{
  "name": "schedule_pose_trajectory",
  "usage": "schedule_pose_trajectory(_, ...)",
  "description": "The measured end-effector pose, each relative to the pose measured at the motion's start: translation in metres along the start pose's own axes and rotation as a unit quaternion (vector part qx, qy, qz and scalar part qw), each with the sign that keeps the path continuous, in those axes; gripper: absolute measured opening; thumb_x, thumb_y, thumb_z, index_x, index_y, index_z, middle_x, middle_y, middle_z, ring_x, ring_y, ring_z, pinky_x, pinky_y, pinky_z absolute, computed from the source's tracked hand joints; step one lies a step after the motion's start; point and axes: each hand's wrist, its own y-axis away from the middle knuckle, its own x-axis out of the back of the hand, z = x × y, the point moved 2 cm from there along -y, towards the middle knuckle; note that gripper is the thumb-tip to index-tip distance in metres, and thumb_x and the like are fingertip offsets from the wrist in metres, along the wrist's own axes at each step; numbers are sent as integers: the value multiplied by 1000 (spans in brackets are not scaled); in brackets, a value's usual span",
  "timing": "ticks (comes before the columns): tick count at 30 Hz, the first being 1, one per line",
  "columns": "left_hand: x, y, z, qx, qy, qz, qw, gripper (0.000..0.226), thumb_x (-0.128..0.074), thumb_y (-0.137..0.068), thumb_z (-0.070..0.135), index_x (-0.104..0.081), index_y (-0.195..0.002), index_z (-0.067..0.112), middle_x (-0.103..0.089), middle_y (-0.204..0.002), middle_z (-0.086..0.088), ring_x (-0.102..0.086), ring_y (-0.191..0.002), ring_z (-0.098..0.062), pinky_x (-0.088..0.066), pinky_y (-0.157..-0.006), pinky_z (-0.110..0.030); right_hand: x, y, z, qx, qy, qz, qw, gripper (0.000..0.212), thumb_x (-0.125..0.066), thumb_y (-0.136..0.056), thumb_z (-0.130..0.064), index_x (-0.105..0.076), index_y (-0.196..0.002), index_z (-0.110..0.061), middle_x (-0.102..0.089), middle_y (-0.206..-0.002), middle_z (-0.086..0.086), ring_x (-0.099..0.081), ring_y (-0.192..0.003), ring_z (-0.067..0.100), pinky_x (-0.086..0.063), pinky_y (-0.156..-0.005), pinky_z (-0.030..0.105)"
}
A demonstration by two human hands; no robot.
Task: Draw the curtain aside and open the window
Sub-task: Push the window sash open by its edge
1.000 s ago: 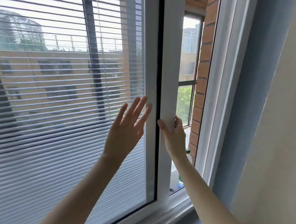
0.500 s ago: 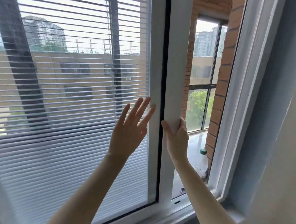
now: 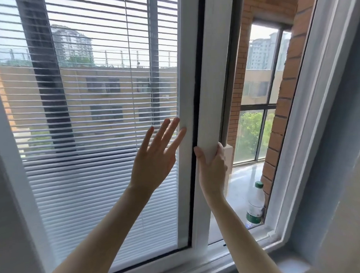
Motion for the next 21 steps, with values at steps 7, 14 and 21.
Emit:
schedule_pose_trajectory(7, 6, 3, -10, -4, 13, -11, 1000, 53, -21, -104, 32, -17, -155, 21, -18, -161, -10, -16, -148, -27, -21, -118, -47, -8, 7, -6, -7, -1, 3, 1000, 55, -64, -88, -39, -46, -131, -8, -61, -119, 11, -58, -108, 30, -51, -92, 48)
schedule_pose_trajectory(14, 11, 6, -17, -8, 5, -13, 1000, 53, -21, -103, 33, -19, -155, 22, -18, -160, -10, -16, -148, -27, -21, -117, -46, -15, 13, -11, -18, 9, 12, 1000, 59, -61, -89, -42, -43, -135, -9, -59, -123, 13, -55, -113, 32, -48, -94, 50)
schedule_pose_trajectory(21, 8, 15, -27, -2, -11, -15, 1000, 54, -25, -104, 34, -16, -155, 21, -14, -161, -11, -14, -148, -28, -19, -118, -46, -22, 20, -14, -11, 15, 15, 1000, 62, -60, -88, -44, -43, -136, -10, -59, -126, 10, -55, -114, 27, -48, -97, 42)
